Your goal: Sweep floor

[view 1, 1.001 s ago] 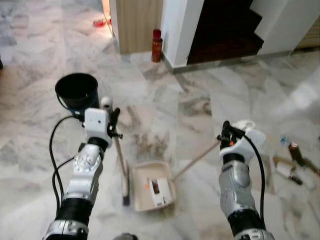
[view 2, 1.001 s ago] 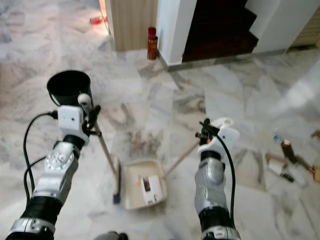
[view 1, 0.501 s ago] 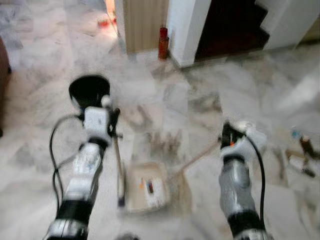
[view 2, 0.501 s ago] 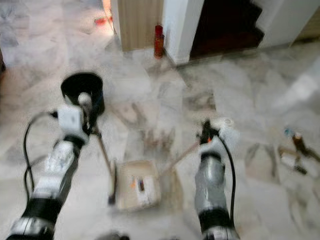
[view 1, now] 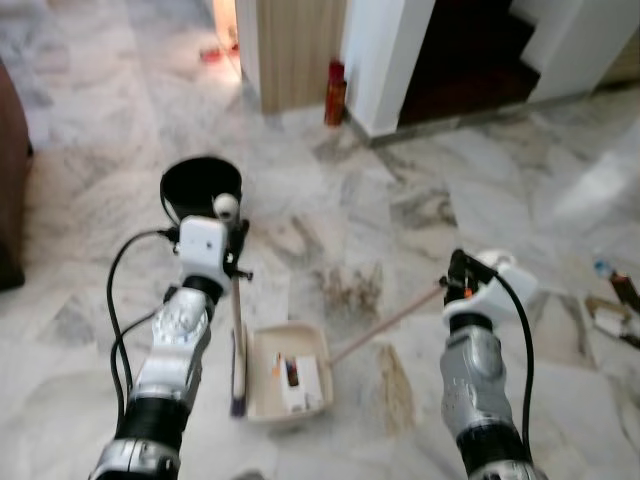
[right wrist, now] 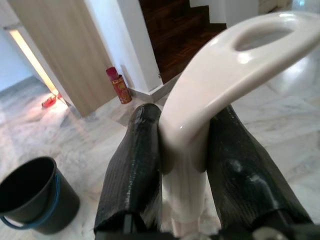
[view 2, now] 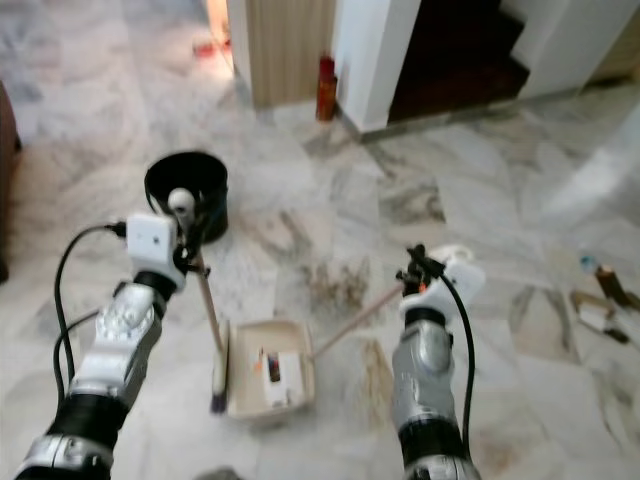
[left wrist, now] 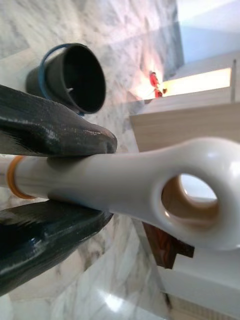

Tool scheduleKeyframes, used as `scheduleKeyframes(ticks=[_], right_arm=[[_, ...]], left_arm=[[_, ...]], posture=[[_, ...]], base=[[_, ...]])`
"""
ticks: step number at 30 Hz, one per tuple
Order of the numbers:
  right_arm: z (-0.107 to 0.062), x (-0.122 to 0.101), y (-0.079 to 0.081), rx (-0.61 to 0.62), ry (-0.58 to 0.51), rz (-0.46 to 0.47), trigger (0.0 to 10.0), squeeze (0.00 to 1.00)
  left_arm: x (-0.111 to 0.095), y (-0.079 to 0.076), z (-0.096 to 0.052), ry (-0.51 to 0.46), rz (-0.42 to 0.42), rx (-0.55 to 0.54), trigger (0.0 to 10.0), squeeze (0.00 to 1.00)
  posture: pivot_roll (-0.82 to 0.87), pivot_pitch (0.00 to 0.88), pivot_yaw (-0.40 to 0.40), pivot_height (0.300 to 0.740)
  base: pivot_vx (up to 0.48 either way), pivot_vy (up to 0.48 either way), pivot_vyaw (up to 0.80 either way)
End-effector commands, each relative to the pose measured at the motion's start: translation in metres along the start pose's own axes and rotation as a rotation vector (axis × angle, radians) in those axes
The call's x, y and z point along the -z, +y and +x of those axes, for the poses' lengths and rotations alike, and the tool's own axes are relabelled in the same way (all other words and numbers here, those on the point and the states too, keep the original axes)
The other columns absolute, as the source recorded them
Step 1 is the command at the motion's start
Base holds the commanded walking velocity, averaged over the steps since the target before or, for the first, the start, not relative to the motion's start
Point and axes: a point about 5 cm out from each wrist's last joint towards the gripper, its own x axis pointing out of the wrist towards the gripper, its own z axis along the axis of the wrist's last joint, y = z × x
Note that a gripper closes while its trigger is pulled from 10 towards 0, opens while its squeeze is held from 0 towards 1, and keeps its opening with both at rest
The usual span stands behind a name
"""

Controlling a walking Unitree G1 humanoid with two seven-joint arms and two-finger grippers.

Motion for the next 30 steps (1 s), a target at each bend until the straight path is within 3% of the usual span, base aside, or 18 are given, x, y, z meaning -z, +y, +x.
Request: scheduleKeyframes(ticks=[1,12,30], right_arm=[[0.0042,-0.0092,0.0105,-0.029,-0.043,0.017,10.0,0.00],[0.0043,-0.0088,0.0119,-0.037,-0.039,0.018,10.0,0.00],[0.0073,-0.0123,0.0195,-0.065,-0.049,0.027,10.0,0.00]], left_arm=[[-0.0098,0.0042,0.0013,-0.043,0.002,-0.010,10.0,0.00],[-0.0096,0.0058,0.0002,-0.043,0.004,-0.021,10.0,0.00],[-0.0086,0.0013,-0.0026,-0.041,0.026,-0.004,10.0,0.00]], posture=[[0.18,0.111,-0.097,0.740],[0.19,0.120,-0.101,0.740],[0.20,0.093,-0.101,0.740]], base=[[0.000,0.360,0.00],[0.000,0.346,0.00],[0.000,0.000,0.00]])
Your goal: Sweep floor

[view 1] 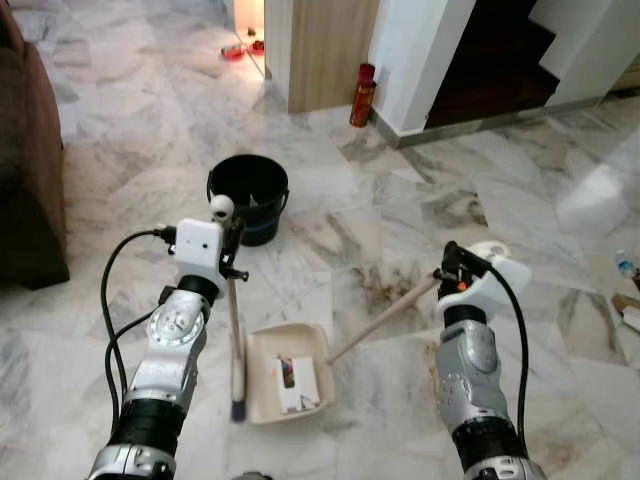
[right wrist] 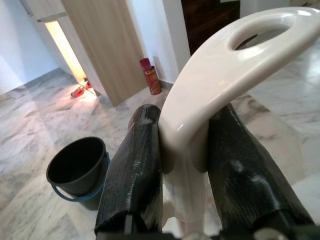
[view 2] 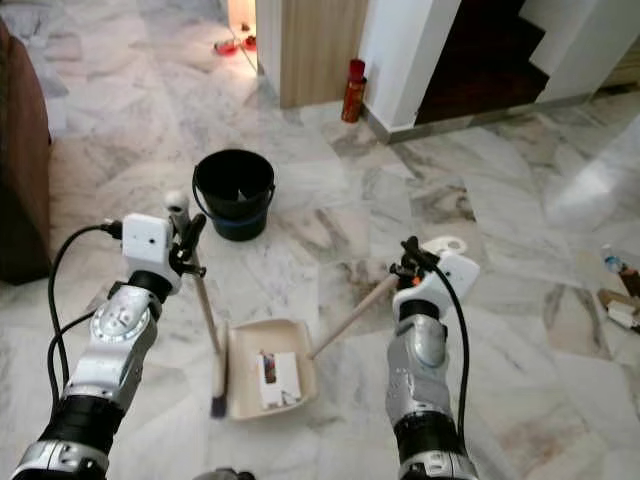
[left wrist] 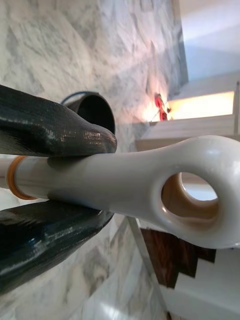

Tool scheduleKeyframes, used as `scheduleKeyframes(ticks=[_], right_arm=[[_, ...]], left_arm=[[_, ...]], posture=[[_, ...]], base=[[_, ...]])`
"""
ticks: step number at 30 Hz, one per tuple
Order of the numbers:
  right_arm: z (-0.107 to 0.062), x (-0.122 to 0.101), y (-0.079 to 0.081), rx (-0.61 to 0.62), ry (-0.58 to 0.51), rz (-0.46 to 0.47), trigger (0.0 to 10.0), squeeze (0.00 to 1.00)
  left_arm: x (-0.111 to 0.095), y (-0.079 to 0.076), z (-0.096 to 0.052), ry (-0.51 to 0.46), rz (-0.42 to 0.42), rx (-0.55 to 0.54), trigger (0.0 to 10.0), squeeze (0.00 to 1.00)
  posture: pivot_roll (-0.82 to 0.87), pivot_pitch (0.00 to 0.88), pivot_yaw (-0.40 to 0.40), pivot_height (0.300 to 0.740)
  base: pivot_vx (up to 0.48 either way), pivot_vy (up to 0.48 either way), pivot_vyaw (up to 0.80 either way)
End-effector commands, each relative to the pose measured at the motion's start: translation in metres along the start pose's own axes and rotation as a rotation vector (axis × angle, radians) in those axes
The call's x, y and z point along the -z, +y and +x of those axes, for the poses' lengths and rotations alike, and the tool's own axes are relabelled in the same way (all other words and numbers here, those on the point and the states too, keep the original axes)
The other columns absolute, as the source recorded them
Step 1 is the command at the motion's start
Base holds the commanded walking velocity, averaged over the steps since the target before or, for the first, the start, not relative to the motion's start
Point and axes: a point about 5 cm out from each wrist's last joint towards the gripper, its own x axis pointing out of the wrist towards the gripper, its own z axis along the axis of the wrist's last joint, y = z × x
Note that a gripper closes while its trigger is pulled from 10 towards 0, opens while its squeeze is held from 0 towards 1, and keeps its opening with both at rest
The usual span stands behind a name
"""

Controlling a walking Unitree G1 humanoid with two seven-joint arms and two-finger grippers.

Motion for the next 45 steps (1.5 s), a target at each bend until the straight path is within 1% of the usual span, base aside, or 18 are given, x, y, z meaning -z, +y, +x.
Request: scheduleKeyframes(ticks=[1,4,6,7,12,21,24,30,32,34,45], right_arm=[[0.005,-0.013,0.002,-0.005,-0.056,0.021,10.0,0.00],[0.006,-0.019,0.003,0.004,-0.089,0.030,10.0,0.00],[0.008,-0.028,0.003,0.017,-0.139,0.037,10.0,0.00],[0.008,-0.030,0.003,0.019,-0.148,0.039,10.0,0.00],[0.010,-0.041,0.007,0.002,-0.199,0.056,10.0,0.00],[0.008,-0.035,0.012,-0.024,-0.166,0.024,10.0,0.00],[0.008,-0.033,0.014,-0.036,-0.154,0.016,10.0,0.00],[0.009,-0.035,0.017,-0.053,-0.160,0.015,10.0,0.00],[0.009,-0.035,0.017,-0.056,-0.153,0.035,10.0,0.00],[0.009,-0.035,0.019,-0.068,-0.152,0.025,10.0,0.00],[0.008,-0.033,0.020,-0.075,-0.138,0.035,10.0,0.00]], left_arm=[[-0.011,-0.004,0.003,-0.051,0.007,0.017,10.0,0.00],[-0.011,-0.003,0.002,-0.050,0.012,0.014,10.0,0.00],[-0.011,-0.004,0.002,-0.049,0.044,0.024,10.0,0.00],[-0.011,-0.004,0.001,-0.050,0.051,0.027,10.0,0.00],[-0.011,-0.006,0.002,-0.051,0.061,0.022,10.0,0.00],[-0.009,-0.005,0.001,-0.043,0.073,0.004,10.0,0.00],[-0.010,-0.003,0.002,-0.041,0.078,-0.002,10.0,0.00],[-0.009,-0.004,0.002,-0.039,0.077,-0.004,10.0,0.00],[-0.009,-0.005,0.002,-0.037,0.077,-0.003,10.0,0.00],[-0.008,-0.005,0.001,-0.033,0.076,-0.007,10.0,0.00],[-0.009,-0.003,0.001,-0.033,0.080,-0.015,10.0,0.00]], posture=[[0.20,0.093,-0.101,0.740],[0.20,0.102,-0.101,0.740],[0.20,0.106,-0.100,0.740],[0.20,0.106,-0.100,0.740],[0.19,0.120,-0.100,0.740],[0.19,0.109,-0.097,0.740],[0.19,0.104,-0.096,0.740],[0.19,0.106,-0.098,0.740],[0.19,0.106,-0.098,0.740],[0.20,0.113,-0.101,0.740],[0.20,0.125,-0.103,0.740]], base=[[0.000,0.000,0.00],[0.000,0.000,0.00],[0.000,0.000,0.00],[0.000,0.000,0.00],[0.000,0.000,0.00],[0.000,0.000,0.00],[0.278,0.000,0.00],[0.321,0.000,0.70],[0.341,0.000,0.00],[0.351,0.000,0.00],[0.355,0.000,0.00]])
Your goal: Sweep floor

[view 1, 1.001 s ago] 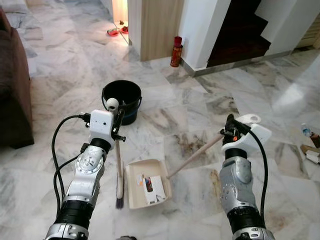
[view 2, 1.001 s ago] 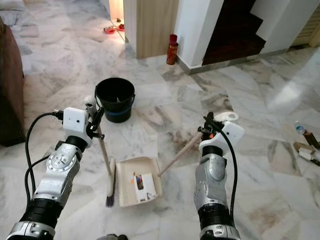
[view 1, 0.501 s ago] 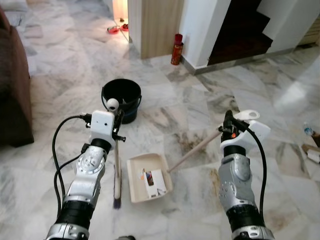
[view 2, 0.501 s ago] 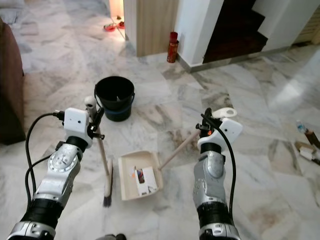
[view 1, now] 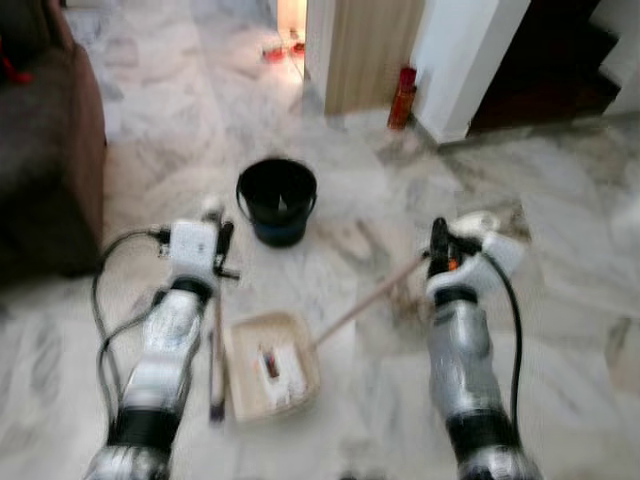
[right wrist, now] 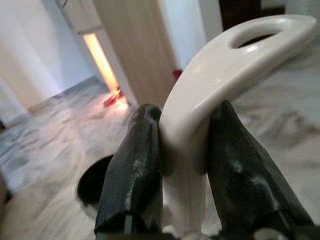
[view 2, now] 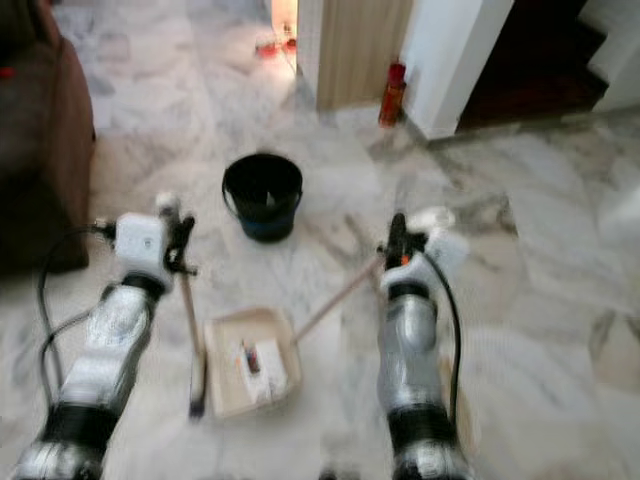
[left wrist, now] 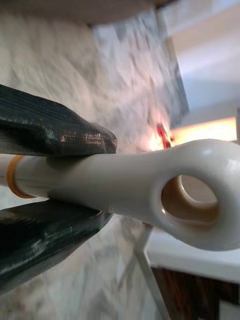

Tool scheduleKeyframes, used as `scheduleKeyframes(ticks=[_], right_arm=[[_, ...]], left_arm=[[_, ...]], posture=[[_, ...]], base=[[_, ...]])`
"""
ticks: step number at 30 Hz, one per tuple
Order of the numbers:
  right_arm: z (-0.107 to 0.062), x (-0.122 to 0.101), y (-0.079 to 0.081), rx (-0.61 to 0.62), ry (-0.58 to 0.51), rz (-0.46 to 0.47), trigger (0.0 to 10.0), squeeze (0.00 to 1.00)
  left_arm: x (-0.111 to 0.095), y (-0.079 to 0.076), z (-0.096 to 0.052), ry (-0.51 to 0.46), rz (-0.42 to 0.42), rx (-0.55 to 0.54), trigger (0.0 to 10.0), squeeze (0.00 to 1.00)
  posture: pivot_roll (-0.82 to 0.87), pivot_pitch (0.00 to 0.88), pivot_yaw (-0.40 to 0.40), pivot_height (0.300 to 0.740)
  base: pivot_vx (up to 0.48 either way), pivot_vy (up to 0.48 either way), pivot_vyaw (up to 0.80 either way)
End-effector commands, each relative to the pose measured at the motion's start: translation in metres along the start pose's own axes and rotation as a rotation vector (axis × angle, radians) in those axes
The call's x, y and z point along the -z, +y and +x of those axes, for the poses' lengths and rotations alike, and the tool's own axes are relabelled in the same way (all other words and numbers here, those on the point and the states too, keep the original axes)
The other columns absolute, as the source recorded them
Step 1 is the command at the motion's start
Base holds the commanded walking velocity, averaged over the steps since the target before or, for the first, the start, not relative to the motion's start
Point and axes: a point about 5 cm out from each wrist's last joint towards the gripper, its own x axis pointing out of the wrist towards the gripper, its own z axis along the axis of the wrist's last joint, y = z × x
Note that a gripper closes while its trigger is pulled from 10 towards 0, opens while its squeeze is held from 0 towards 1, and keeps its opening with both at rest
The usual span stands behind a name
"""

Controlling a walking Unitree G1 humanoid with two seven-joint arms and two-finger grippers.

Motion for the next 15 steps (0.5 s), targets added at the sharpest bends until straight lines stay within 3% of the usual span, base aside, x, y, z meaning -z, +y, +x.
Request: scheduleKeyframes(ticks=[1,15], right_arm=[[0.0042,-0.0119,0.0074,-0.020,-0.056,0.024,10.0,0.00],[0.0055,-0.0144,0.0129,-0.045,-0.054,0.044,10.0,0.00]], left_arm=[[-0.0101,0.0045,0.0024,-0.044,0.008,-0.008,10.0,0.00],[-0.0111,0.0050,0.0038,-0.045,0.008,-0.014,10.0,0.00]], posture=[[0.20,0.124,-0.104,0.740],[0.20,0.132,-0.108,0.740]], base=[[0.352,0.000,0.00],[0.355,0.000,0.00]])
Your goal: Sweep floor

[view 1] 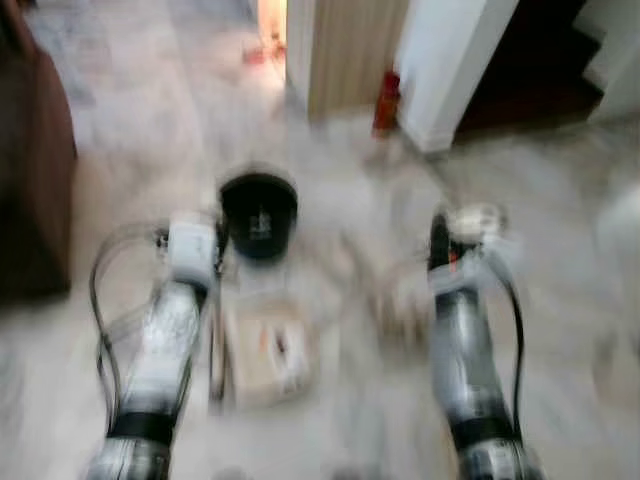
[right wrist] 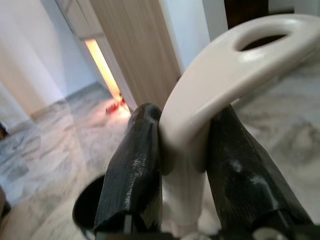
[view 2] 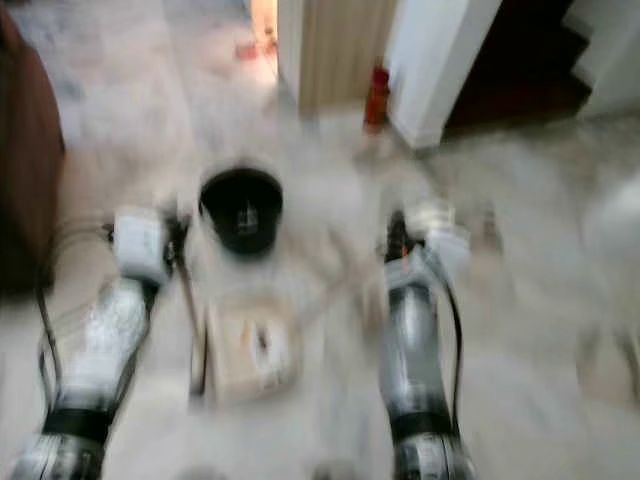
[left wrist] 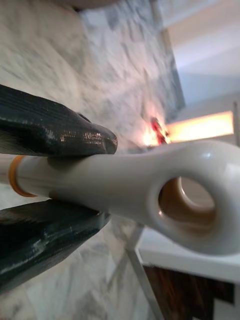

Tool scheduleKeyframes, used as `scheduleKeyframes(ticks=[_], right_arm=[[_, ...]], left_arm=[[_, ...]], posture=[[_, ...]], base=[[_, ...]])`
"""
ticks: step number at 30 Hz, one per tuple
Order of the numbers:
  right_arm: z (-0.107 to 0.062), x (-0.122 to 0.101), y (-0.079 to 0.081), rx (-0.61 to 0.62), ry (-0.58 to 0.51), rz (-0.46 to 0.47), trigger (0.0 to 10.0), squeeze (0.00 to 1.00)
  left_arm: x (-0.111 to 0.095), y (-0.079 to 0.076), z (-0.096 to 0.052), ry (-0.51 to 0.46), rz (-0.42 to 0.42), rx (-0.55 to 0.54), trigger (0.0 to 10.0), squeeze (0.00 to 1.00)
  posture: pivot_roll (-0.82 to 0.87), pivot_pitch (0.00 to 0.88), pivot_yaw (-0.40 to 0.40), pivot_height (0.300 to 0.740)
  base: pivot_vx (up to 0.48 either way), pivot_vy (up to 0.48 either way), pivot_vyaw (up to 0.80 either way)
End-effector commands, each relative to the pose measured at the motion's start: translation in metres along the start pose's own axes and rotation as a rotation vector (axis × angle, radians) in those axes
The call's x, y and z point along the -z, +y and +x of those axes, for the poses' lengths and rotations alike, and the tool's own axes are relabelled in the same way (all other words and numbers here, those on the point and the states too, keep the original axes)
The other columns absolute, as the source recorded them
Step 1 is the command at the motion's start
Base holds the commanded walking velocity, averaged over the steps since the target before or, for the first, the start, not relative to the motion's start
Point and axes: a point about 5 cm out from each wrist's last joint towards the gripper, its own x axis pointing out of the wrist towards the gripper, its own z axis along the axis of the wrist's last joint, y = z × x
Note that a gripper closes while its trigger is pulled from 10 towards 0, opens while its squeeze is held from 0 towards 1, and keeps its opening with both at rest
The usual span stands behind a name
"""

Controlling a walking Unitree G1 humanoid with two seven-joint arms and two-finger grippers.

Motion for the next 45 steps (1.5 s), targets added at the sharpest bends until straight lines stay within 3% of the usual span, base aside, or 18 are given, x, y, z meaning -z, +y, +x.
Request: scheduleKeyframes(ticks=[1,27,45], right_arm=[[0.004,-0.011,0.006,-0.018,-0.048,0.017,10.0,0.00],[0.010,-0.026,0.011,-0.029,-0.078,0.069,10.0,0.00],[0.026,-0.079,0.027,-0.062,-0.243,0.172,10.0,0.00]], left_arm=[[-0.008,0.004,0.002,-0.041,-0.005,-0.011,10.0,0.00],[-0.007,0.004,0.001,-0.042,-0.009,-0.012,10.0,0.00],[-0.006,0.000,0.000,-0.044,-0.016,0.002,10.0,0.00]], posture=[[0.20,0.132,-0.108,0.740],[0.20,0.135,-0.112,0.740],[0.20,0.089,-0.109,0.740]], base=[[0.356,0.000,0.00],[0.297,0.000,0.00],[0.000,0.000,0.00]])
